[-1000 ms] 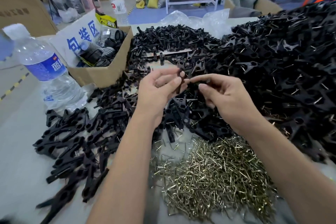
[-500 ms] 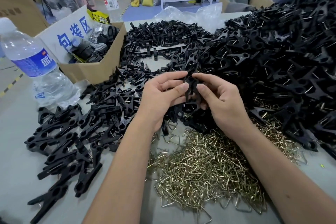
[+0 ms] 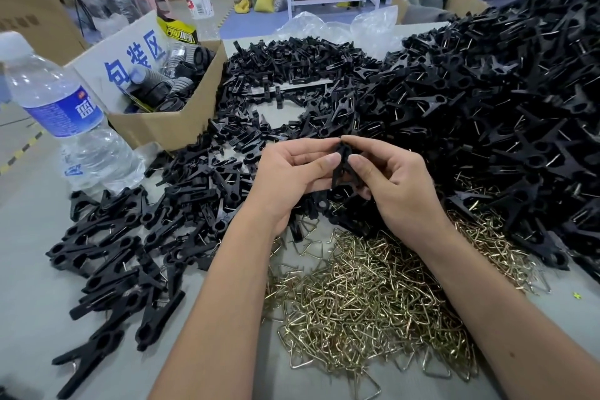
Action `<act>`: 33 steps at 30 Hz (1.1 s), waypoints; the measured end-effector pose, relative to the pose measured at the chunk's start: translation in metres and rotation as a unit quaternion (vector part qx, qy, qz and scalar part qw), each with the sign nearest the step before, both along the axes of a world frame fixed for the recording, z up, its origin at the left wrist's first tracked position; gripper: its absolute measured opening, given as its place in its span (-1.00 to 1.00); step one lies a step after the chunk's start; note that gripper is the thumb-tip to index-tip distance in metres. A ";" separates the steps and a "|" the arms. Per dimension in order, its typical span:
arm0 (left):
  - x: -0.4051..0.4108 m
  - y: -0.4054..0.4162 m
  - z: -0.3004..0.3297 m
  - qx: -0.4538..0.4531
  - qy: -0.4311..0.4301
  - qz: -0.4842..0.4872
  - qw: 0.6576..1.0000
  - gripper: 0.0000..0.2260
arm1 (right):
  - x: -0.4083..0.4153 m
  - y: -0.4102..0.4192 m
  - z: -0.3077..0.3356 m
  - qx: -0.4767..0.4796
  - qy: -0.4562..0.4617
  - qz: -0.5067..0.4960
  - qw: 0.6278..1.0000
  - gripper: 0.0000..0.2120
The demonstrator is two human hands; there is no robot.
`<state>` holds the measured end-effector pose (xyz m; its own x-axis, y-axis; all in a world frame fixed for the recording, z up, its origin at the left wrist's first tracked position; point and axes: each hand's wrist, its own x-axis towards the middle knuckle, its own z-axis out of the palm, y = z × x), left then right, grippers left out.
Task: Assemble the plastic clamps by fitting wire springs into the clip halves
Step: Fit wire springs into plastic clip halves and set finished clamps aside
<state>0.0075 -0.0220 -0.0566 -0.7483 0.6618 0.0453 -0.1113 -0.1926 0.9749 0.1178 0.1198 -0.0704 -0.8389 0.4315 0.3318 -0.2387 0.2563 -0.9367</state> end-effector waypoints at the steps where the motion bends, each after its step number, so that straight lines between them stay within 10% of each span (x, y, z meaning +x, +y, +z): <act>1: 0.000 0.000 0.000 -0.001 -0.001 0.001 1.000 -0.81 | 0.000 0.000 0.000 -0.007 -0.004 -0.002 1.000 -0.75; 18: -0.002 -0.012 0.009 0.033 0.030 -0.078 0.996 -0.80 | 0.002 0.007 0.009 -0.127 -0.018 0.035 0.991 -0.83; 23: -0.021 -0.029 0.011 0.101 0.011 0.049 0.994 -0.85 | 0.010 -0.001 0.021 0.187 -0.072 0.049 0.978 -0.87; 27: -0.028 -0.030 0.007 0.113 0.009 0.105 0.988 -0.78 | 0.008 -0.032 0.024 0.502 -0.198 0.151 0.828 -0.77; 33: -0.031 -0.026 0.002 0.107 0.034 0.104 0.988 -0.73 | 0.007 -0.035 0.024 0.455 -0.215 0.151 0.851 -0.81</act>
<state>-0.0230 -0.0477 -0.0548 -0.8582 0.4631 0.2216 0.0164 -0.4067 0.9134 0.1250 0.0849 -0.0462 -0.9941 -0.0974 0.0472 -0.1082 0.9096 -0.4012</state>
